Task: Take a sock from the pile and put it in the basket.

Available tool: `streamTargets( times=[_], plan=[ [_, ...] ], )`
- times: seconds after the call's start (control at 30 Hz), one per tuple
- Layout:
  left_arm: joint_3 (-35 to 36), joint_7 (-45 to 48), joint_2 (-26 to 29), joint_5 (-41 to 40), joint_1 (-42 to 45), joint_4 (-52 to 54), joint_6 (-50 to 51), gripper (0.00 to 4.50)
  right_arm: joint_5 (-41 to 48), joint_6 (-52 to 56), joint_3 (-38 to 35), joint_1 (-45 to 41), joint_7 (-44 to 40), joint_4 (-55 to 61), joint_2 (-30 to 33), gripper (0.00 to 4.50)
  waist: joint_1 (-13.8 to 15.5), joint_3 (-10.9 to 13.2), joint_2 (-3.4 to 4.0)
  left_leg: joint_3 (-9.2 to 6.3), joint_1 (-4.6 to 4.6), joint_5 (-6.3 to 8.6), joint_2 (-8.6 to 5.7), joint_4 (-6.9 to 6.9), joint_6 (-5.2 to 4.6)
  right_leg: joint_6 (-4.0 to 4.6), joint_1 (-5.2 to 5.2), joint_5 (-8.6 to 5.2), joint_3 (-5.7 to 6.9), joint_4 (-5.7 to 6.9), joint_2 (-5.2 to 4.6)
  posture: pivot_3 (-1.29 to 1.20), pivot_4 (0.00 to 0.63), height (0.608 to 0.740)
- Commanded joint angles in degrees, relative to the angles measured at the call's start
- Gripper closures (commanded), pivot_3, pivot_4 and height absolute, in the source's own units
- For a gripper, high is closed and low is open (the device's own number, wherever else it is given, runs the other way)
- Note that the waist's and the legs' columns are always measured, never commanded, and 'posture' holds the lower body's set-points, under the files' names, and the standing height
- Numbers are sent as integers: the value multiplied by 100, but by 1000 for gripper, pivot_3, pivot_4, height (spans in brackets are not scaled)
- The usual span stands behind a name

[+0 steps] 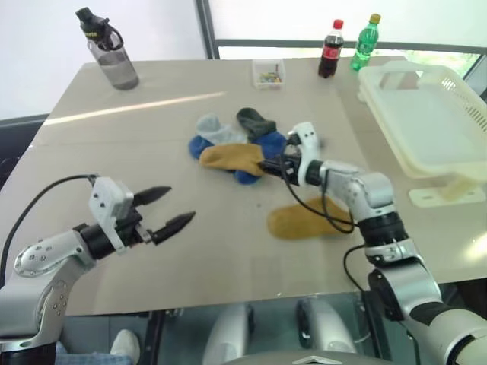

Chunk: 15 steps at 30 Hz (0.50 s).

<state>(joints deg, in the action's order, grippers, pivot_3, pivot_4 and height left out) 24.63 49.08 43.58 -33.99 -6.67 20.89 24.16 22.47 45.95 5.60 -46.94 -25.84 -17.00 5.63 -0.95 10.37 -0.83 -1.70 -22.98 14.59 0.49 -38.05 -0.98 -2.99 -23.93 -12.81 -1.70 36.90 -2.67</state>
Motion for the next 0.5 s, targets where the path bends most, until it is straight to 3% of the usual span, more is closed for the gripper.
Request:
streamTargets(
  times=[0.03,0.43,0.5],
  plan=[
    [273,-158,-19,60,30,19,-176,0,-51,-200,-214,-243,69,-199,-119,1569,-3,0,0,-5,0,0,-2,0,0,0,0,0,-1,0,-1,0,150,740],
    [353,-223,8,127,-35,7,-235,0,-263,23,20,-278,-222,-440,-227,1569,-58,0,0,-11,4,0,-5,27,0,1,-7,0,-2,-3,-3,0,150,740],
    [349,-220,2,123,-34,26,-235,0,-307,69,88,-244,-269,-405,-217,2108,-93,0,0,-12,4,0,-5,28,0,1,-7,0,-2,-3,-3,0,150,740]
  ],
)
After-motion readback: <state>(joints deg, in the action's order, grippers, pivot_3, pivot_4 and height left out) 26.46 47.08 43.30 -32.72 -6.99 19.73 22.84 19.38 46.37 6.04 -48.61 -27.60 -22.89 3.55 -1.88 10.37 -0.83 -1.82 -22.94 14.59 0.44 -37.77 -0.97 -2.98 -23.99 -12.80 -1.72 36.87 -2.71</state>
